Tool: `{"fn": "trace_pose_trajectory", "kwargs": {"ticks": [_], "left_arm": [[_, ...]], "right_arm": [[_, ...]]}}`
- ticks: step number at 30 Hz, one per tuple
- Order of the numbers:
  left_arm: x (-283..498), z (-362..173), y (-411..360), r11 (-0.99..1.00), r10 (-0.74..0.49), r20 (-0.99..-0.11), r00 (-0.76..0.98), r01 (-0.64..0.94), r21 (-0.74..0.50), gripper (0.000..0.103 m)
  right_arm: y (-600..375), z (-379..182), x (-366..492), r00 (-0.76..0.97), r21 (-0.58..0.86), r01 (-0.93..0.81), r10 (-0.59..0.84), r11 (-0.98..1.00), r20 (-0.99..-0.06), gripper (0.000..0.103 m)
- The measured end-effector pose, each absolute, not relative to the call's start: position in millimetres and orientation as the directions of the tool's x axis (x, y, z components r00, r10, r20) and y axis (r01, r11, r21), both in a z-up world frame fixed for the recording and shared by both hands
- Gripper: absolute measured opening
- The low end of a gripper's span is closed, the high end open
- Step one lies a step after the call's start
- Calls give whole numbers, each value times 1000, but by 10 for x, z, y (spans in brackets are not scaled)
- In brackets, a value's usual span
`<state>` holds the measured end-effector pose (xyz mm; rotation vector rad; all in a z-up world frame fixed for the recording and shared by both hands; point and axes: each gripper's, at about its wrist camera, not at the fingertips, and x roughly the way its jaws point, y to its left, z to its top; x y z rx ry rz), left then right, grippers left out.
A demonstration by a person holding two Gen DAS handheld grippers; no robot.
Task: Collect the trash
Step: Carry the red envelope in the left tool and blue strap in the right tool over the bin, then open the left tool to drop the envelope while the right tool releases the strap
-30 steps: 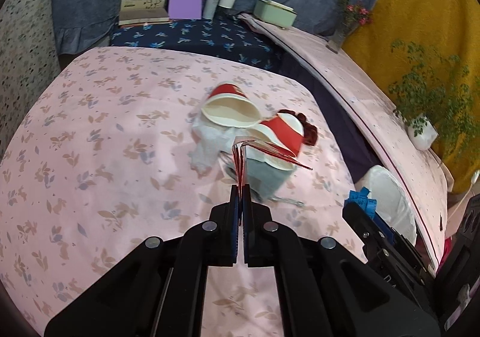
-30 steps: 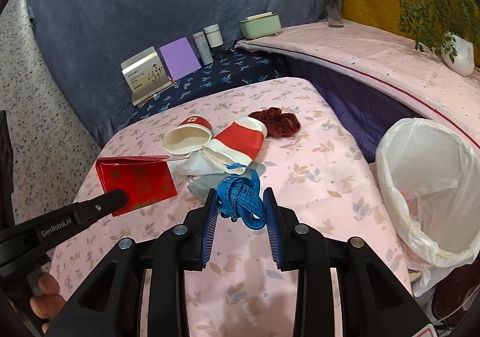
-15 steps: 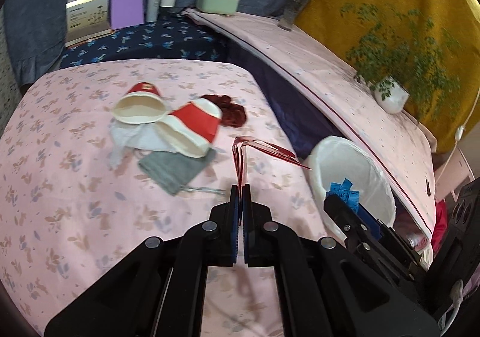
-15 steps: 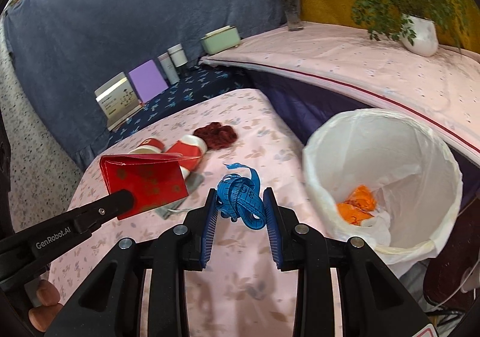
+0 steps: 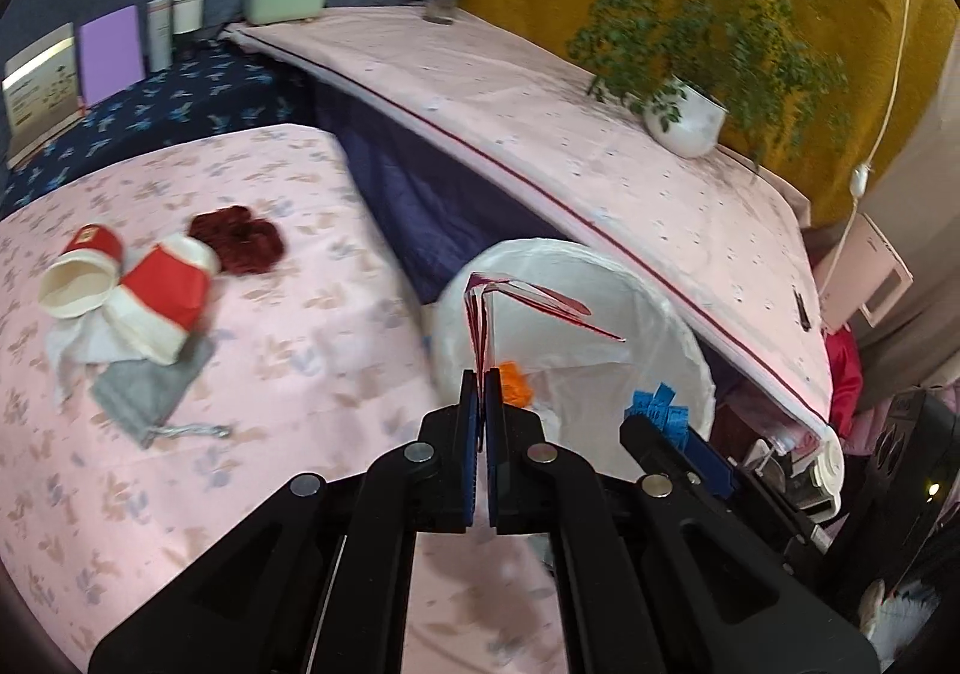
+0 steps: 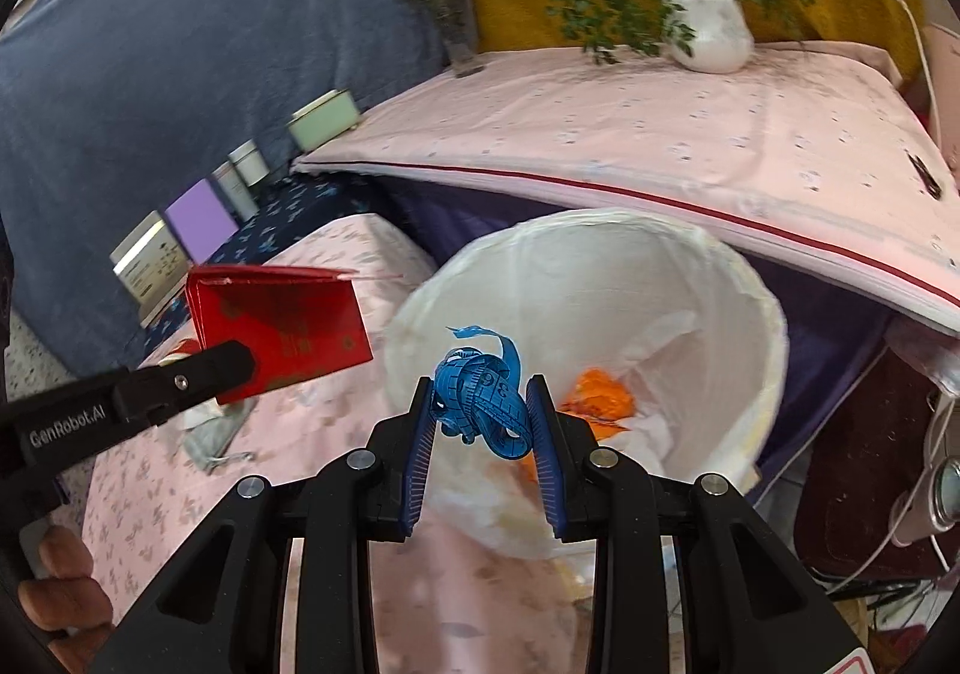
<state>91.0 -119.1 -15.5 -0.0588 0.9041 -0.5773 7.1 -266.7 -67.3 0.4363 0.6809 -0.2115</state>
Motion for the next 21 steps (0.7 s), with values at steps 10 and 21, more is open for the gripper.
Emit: {"fn": "trace_pose_trajectory", "kwargs": {"ticks": [10, 21], "left_arm": [[1090, -398, -1736, 803, -531, -763, 369, 507, -314, 13], [1171, -445, -1558, 842, -491, -768, 410, 449, -298, 47]], "right_arm": [[-3023, -839, 76, 733, 314, 407, -102, 858, -672, 30], [-2920, -817, 227, 736, 285, 400, -120, 871, -666, 38]]}}
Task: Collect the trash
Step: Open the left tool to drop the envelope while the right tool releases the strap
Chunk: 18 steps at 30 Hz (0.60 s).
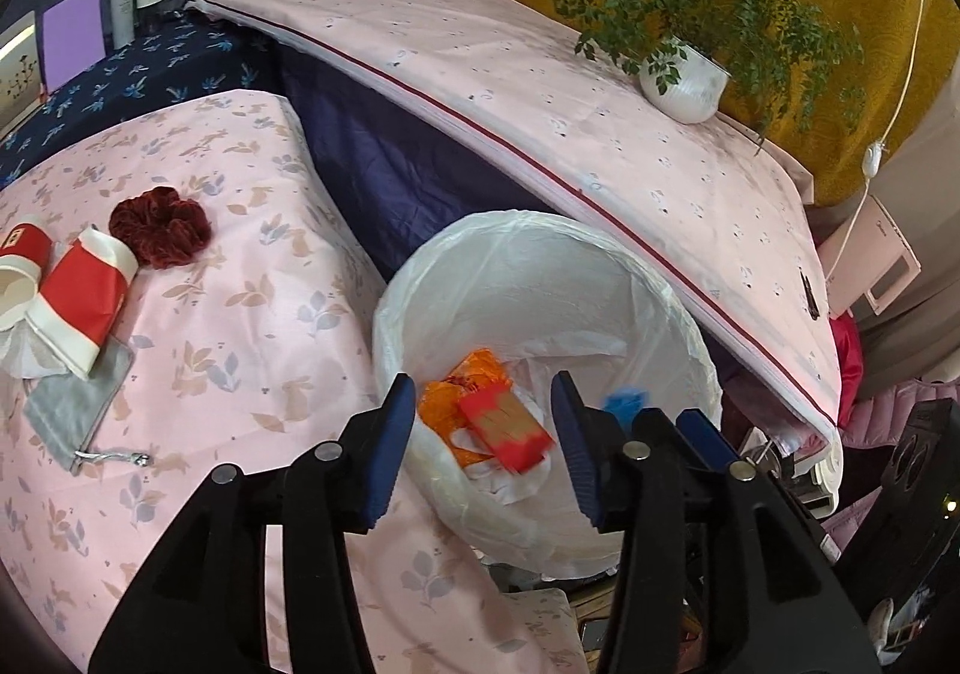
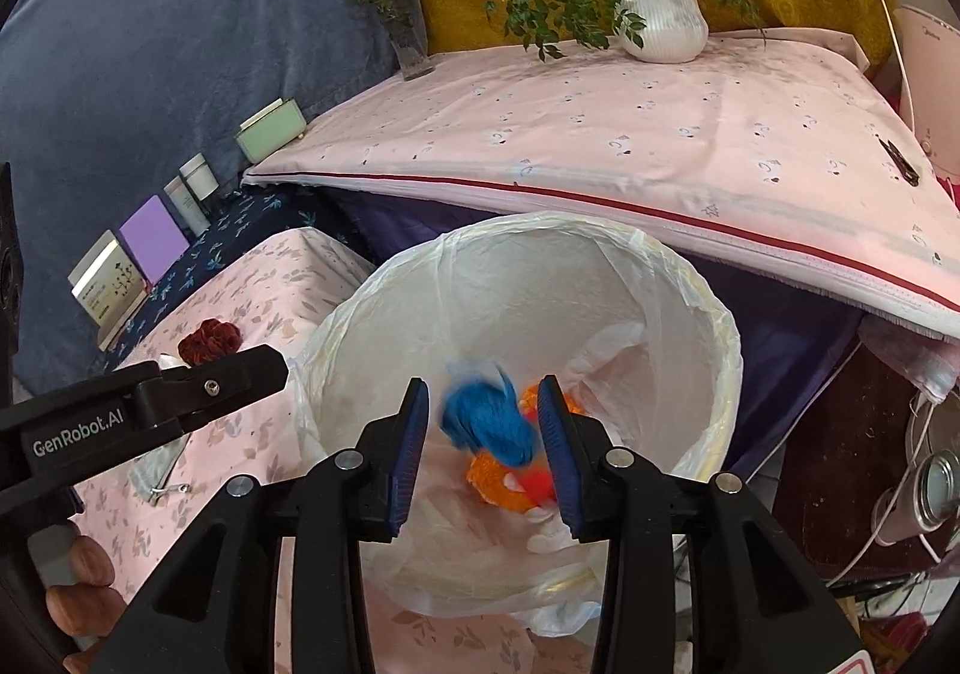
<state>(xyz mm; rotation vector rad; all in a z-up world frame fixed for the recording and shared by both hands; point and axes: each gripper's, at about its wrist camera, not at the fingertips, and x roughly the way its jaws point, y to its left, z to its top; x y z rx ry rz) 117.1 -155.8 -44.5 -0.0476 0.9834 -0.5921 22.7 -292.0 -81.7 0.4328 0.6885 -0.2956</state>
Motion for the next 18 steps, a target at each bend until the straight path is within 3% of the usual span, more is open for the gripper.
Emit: {"fn": "trace_pose_trajectory", "kwargs": {"ticks": [18], "left_arm": [[1128, -309, -836, 916, -386, -755, 529, 320, -244, 48]], "right_arm": [[-2315, -569, 286, 760, 189, 299, -113, 935, -640, 48]]}}
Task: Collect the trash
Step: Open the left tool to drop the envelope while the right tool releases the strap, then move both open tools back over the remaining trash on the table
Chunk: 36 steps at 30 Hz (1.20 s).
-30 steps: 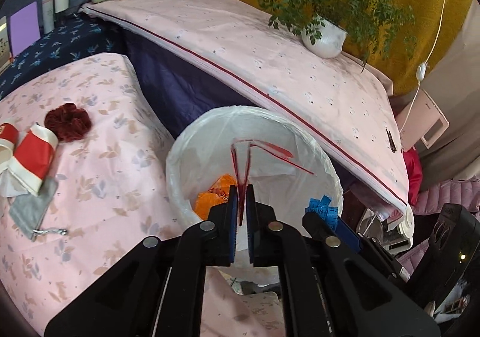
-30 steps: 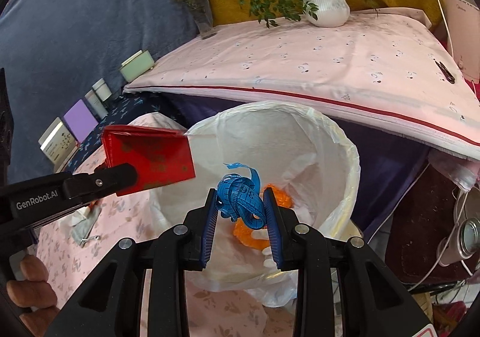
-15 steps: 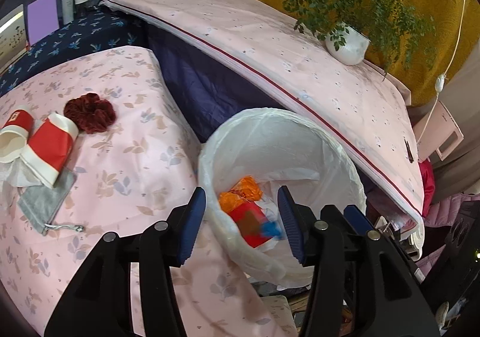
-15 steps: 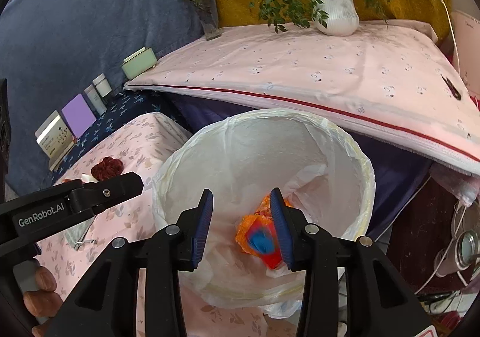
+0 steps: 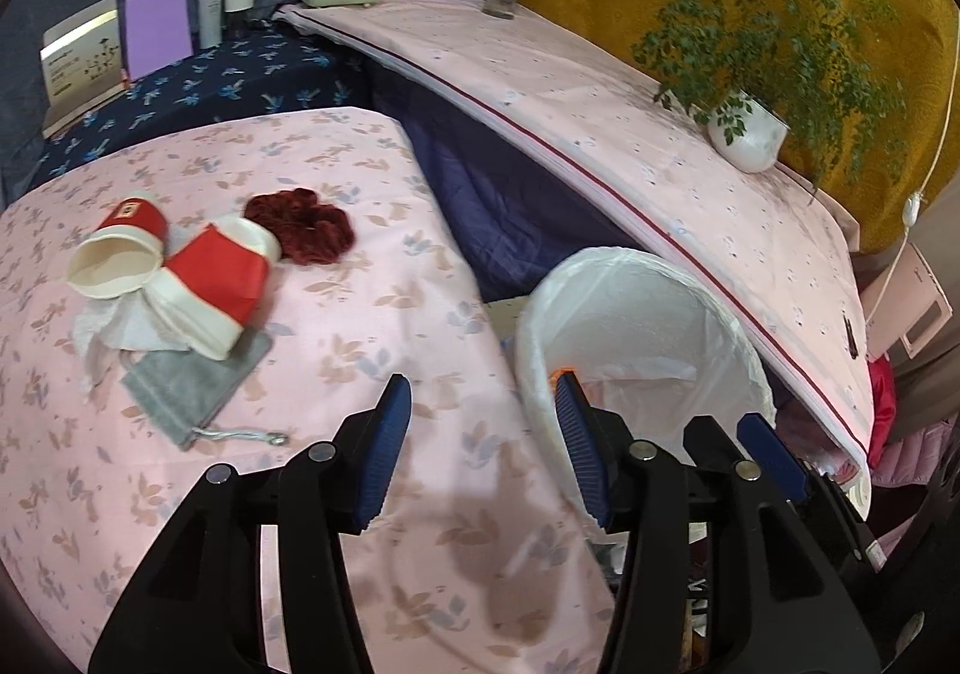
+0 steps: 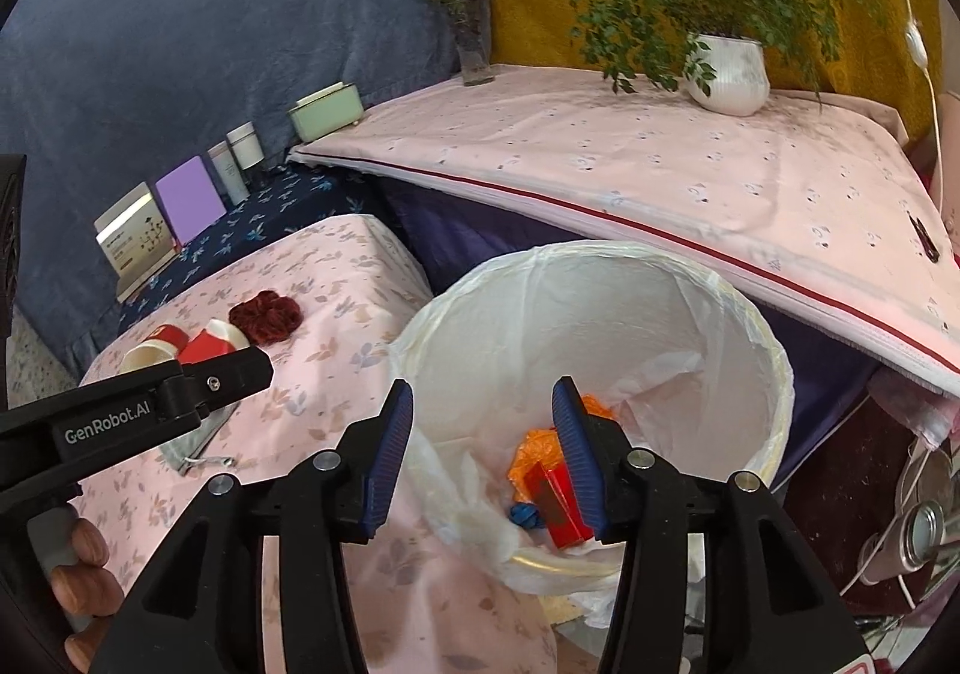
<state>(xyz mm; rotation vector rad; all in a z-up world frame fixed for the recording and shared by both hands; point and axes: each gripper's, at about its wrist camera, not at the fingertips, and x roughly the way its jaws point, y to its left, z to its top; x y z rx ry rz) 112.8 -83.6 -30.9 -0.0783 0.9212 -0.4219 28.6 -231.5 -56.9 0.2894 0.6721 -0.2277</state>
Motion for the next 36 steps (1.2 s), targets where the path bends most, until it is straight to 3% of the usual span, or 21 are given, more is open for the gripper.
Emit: {"fn": "trace_pose_trajectory", "kwargs": {"ticks": [6, 10, 21, 25, 36], "left_arm": [[1100, -295, -488, 946, -316, -759, 568, 253, -205, 48], [1073, -299, -217, 962, -269, -759, 592, 202, -183, 55], [1022, -409, 494, 990, -134, -779, 612, 58, -125, 57], [996, -460, 714, 994, -91, -783, 615, 10, -108, 65], [1078, -559, 1243, 988, -39, -795, 606, -97, -122, 72]], "right_arm": [[-2016, -521, 317, 766, 157, 238, -86, 958, -637, 48], [-1817, -502, 349, 767, 145, 201, -63, 969, -638, 49], [-1282, -532, 432, 758, 119, 94, 6, 988, -652, 49], [-1080, -572, 468, 747, 106, 54, 31, 993, -664, 49], [-630, -688, 656, 724, 78, -25, 72, 997, -686, 49]]}}
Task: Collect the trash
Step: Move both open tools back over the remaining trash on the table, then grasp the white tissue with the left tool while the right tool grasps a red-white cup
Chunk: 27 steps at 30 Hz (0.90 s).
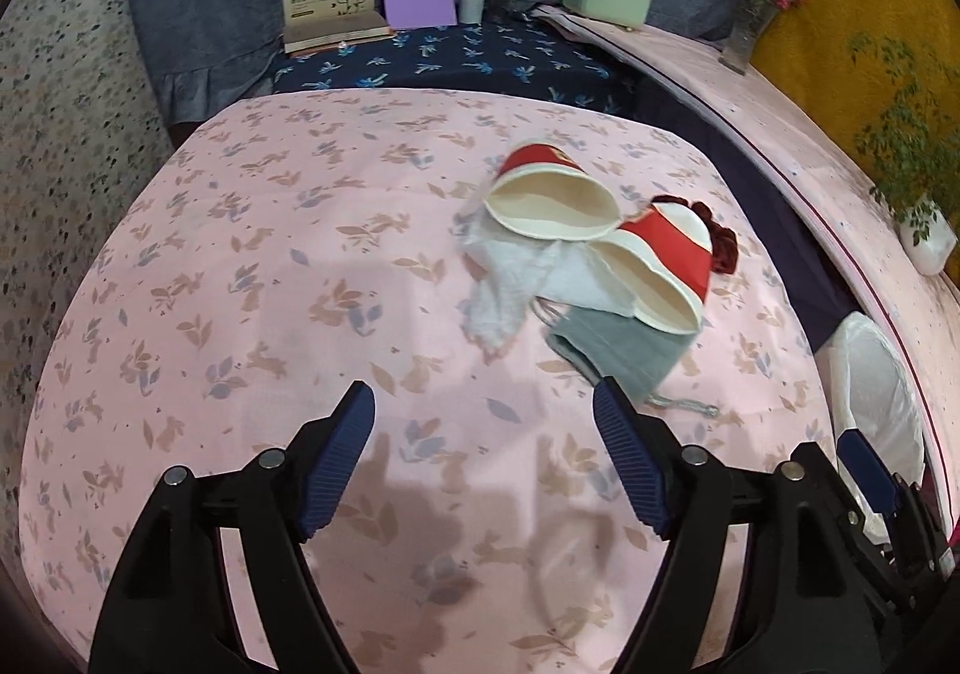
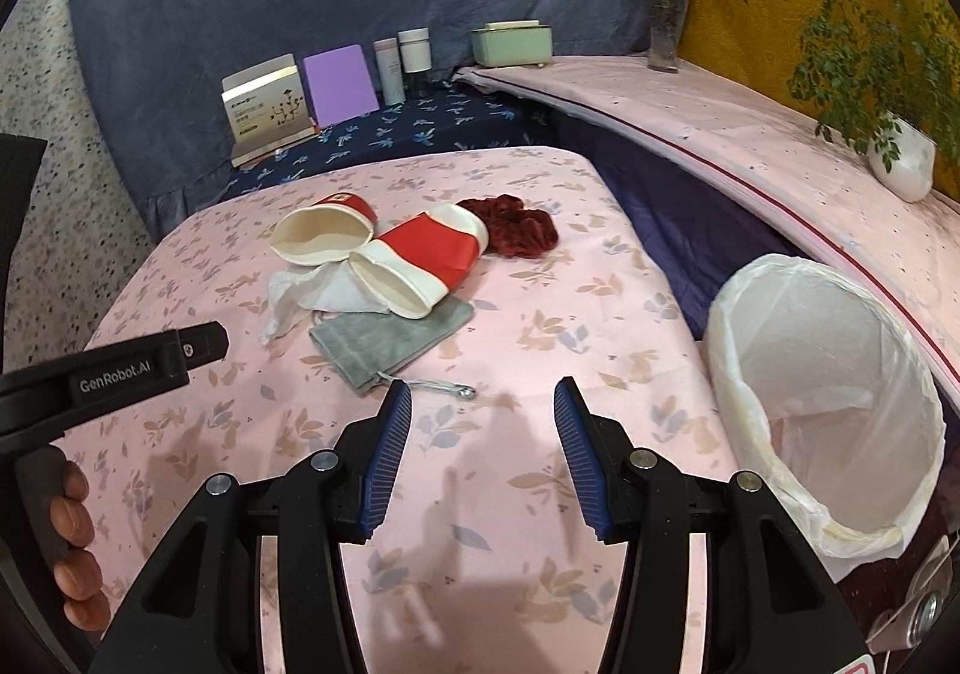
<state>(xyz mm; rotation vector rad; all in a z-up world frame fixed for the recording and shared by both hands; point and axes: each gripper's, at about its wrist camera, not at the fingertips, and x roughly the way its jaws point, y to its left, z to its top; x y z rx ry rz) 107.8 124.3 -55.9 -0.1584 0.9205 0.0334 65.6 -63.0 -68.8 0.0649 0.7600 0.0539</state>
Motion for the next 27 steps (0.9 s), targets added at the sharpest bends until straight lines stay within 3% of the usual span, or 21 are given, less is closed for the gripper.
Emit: {"fn": "trace_pose_trajectory", "kwargs": {"ticks": [19, 24, 27], "left_arm": [[1844, -807, 1280, 984, -91, -809, 581, -71, -162, 74], [2015, -876, 1211, 985, -117, -814, 569, -39, -169, 61], [2083, -939, 1193, 982, -143, -824, 549, -22, -186, 45]], "right_arm": [[-278, -970, 1413, 689, 53, -63, 82, 997, -720, 49], [-250, -1058, 1606, 680, 47, -61, 76, 997, -729, 49], [-255, -1088, 1701, 679, 45, -54, 70, 997, -731, 46]]}}
